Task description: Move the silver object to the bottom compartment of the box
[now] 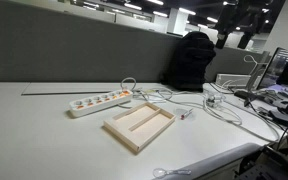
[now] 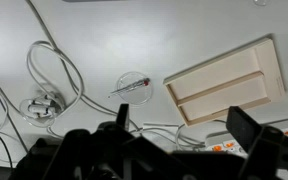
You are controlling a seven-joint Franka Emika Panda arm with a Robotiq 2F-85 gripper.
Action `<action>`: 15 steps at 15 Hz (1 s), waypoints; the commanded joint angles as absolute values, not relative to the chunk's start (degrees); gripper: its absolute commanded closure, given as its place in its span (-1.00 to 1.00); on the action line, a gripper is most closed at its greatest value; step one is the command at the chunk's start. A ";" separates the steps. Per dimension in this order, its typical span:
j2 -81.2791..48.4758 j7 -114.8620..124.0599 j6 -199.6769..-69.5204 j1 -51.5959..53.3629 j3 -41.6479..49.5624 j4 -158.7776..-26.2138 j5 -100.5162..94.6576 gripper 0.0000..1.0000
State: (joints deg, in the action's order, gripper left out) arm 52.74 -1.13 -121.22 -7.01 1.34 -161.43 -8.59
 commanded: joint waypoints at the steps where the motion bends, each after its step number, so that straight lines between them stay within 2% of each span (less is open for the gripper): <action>1: 52.70 -0.88 -120.92 -6.66 1.62 -161.28 -8.86 -1.00; 10: 52.47 -0.88 -120.92 -6.66 1.62 -161.28 -8.86 -1.00; 15: 47.01 4.85 -123.83 -11.33 0.73 -161.09 -10.65 -1.00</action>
State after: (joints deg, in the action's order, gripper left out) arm 51.24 0.58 -121.68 -8.57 1.17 -161.40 -9.04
